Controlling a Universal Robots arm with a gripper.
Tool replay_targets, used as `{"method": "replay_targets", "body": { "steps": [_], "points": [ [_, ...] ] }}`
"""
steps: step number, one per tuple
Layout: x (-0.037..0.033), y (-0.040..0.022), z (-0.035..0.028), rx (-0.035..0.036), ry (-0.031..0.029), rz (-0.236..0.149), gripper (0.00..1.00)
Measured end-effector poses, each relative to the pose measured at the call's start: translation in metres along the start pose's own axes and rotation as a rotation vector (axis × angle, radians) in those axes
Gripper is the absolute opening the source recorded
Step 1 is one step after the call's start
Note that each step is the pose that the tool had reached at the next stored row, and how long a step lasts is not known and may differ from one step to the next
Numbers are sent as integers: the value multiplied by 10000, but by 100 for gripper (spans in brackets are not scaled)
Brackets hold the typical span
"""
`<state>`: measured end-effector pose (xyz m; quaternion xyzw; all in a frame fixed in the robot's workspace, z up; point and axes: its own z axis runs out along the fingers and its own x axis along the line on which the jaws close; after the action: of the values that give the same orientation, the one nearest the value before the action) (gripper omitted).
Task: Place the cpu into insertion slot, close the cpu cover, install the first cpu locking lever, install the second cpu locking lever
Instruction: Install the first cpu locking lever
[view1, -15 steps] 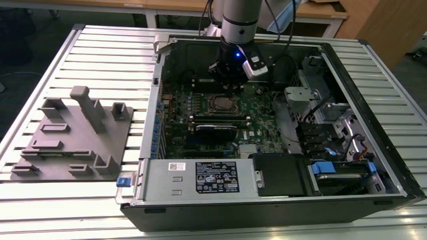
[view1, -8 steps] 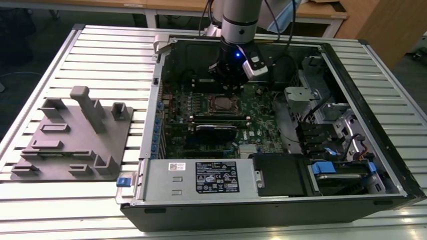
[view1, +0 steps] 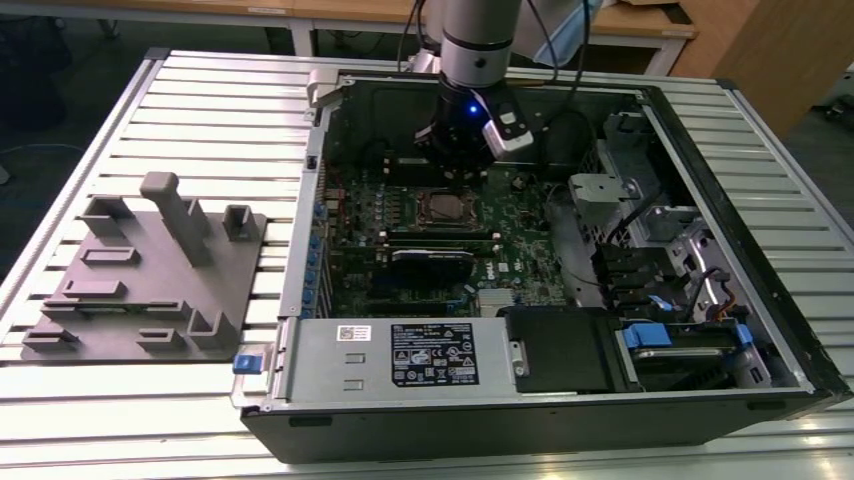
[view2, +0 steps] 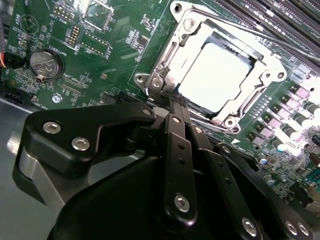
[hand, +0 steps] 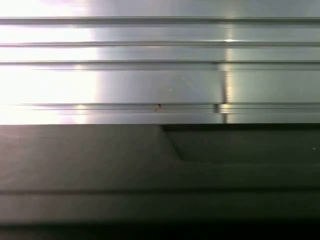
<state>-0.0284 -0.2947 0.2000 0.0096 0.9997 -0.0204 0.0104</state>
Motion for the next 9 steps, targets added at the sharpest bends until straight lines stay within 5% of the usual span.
{"method": "replay_targets", "body": {
  "steps": [9],
  "points": [
    [126, -9, -3, -93, -5, 2, 10]
  ]
}}
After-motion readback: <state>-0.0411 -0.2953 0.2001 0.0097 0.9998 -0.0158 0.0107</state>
